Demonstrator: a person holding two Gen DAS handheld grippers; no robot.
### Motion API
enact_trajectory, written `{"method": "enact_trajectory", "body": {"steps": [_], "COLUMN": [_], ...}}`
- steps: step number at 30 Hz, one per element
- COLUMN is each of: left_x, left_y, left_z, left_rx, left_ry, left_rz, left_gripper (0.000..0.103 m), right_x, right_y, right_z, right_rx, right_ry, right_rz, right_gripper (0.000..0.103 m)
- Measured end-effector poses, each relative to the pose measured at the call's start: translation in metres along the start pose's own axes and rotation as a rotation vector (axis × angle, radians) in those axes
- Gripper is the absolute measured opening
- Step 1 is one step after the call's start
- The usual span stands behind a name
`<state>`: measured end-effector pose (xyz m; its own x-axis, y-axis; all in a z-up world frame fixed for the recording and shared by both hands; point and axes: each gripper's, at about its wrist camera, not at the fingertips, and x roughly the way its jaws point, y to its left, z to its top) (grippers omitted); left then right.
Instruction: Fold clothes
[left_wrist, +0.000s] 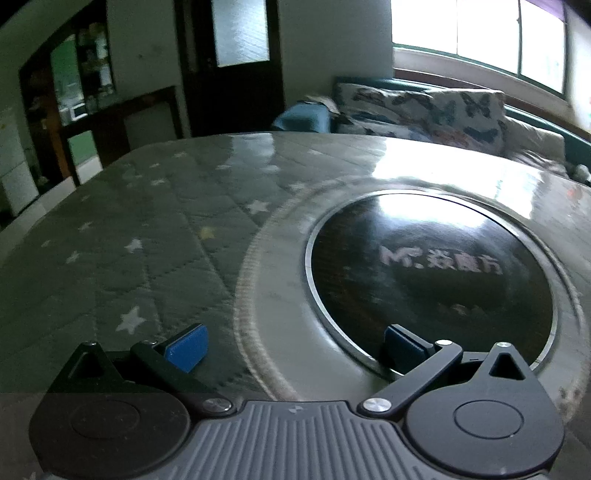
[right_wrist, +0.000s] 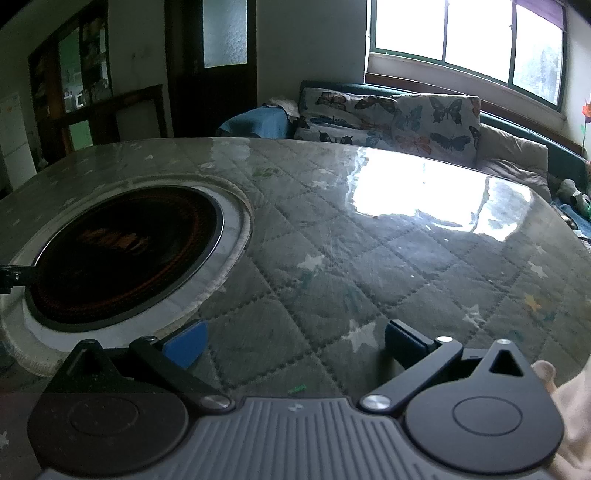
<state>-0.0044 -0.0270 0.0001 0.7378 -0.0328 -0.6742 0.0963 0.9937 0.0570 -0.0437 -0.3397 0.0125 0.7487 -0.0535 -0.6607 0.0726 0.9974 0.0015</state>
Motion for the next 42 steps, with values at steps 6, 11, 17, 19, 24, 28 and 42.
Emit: {"method": "enact_trajectory", "body": {"steps": [6,11,17,19,24,28,42], "left_x": [-0.012,-0.024,-0.034,-0.037,-0.044,-0.048,-0.05], "left_y": [-0.023,-0.055,-0.089,-0.098,-0.117,-0.129,-0.137], "left_z": [0.002,0.004,0.008,0.008,0.008,0.01,0.009], "left_rx": [0.033,0.112,0.213,0.241,0.29,0.32,0.353], "left_ry": [0.001,-0.004,0.003,0.006,0.008,-0.002,0.005], "left_rz": [-0.093,-0.173,-0.251,-0.281,-0.349,-0.37,-0.394], "left_gripper": [0.103,0.103,0.103,0.103,0.103,0.103,0.103], "right_x": [-0.031,-0.064,-0.099,-0.11,-0.145,-0.162,-0.136], "right_y": [0.0,0.002,-0.007,-0.013,-0.035,-0.055,-0.128], "right_z": [-0.001,-0.008,-0.019,-0.024,-0.037,-0.039,-0.068], "right_rx": [0.003,-0.007,0.022,0.045,0.062,0.062,0.278], "right_ry": [-0.039,-0.064,-0.064,-0.07,-0.102,-0.126,-0.001], "right_rz": [0.009,0.002,-0.019,-0.026,-0.118,-0.227,-0.322], "right_gripper": [0.103,0.103,0.103,0.103,0.103,0.103,0.083]}}
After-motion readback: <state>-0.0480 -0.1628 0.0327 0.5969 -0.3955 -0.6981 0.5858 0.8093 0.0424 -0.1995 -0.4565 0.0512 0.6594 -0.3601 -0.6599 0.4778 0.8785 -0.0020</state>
